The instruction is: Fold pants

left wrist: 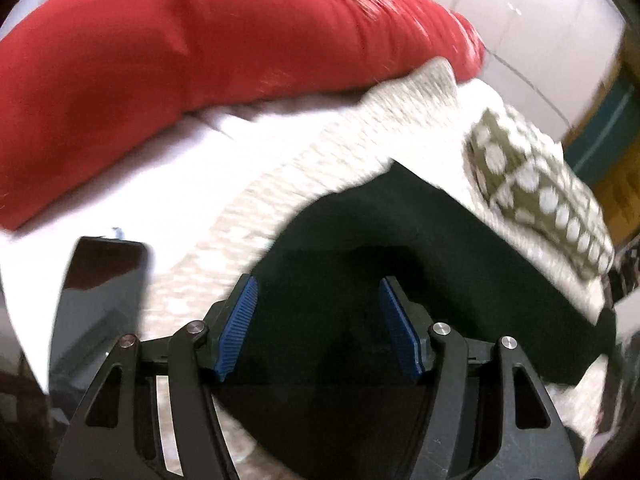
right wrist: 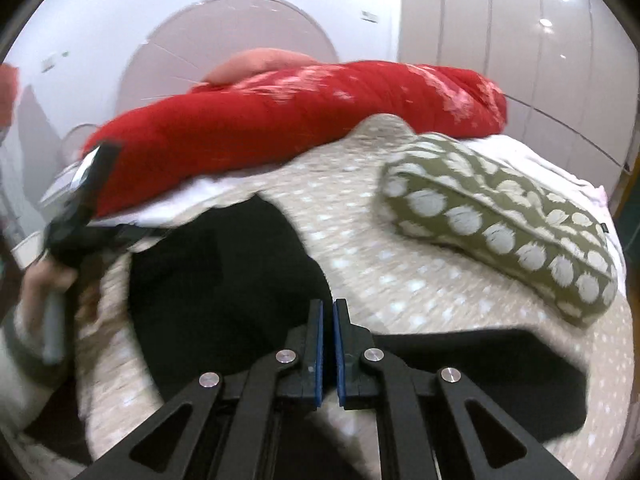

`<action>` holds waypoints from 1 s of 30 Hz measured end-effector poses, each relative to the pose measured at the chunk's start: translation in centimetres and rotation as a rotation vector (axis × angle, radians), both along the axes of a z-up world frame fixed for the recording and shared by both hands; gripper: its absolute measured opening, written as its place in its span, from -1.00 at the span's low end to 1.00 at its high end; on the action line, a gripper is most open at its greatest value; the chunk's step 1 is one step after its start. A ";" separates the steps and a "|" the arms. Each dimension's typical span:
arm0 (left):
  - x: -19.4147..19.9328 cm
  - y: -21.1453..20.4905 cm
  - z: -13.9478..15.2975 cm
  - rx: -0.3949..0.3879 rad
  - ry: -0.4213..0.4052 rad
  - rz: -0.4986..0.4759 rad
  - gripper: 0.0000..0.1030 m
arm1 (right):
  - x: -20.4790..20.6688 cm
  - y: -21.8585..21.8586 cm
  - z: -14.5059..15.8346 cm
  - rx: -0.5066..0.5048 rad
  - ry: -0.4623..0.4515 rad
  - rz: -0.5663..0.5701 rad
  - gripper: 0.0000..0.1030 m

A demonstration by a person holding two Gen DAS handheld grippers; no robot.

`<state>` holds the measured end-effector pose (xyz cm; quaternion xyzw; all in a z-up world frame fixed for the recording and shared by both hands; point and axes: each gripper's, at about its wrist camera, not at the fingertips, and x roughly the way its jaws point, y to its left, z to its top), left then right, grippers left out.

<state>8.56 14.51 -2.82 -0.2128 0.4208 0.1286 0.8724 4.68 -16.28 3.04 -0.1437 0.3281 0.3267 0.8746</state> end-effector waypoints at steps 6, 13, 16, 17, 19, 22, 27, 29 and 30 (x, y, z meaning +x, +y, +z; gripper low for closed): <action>-4.2 2.9 1.7 -0.001 -0.051 0.089 0.23 | -7.8 0.9 -4.6 0.032 0.147 0.063 -0.93; -7.0 4.4 1.1 -0.012 -0.036 0.126 0.23 | -9.2 1.4 -6.0 0.074 0.217 0.046 -0.88; -8.0 5.5 1.4 -0.025 -0.049 0.167 0.23 | -8.2 0.6 -4.0 0.196 0.188 -0.001 -0.54; -8.2 5.6 1.6 -0.016 -0.051 0.174 0.23 | -7.7 0.4 -3.7 0.233 0.182 -0.025 -0.40; -8.1 5.3 1.9 0.000 -0.058 0.160 0.23 | -6.8 0.7 -3.8 0.252 0.188 -0.059 -0.35; -7.9 4.1 2.0 0.007 -0.062 0.128 0.23 | -5.7 2.0 -4.7 0.252 0.212 -0.069 -0.35; -6.6 0.3 1.1 0.031 -0.032 0.021 0.23 | -5.3 4.7 -9.1 0.191 0.327 -0.070 -0.34; -6.2 -1.1 0.7 0.050 -0.019 -0.013 0.23 | -5.8 4.2 -9.0 0.204 0.303 -0.068 -0.35; -6.1 -1.7 0.5 0.053 -0.012 -0.025 0.23 | -5.9 3.5 -8.5 0.220 0.314 -0.072 -0.35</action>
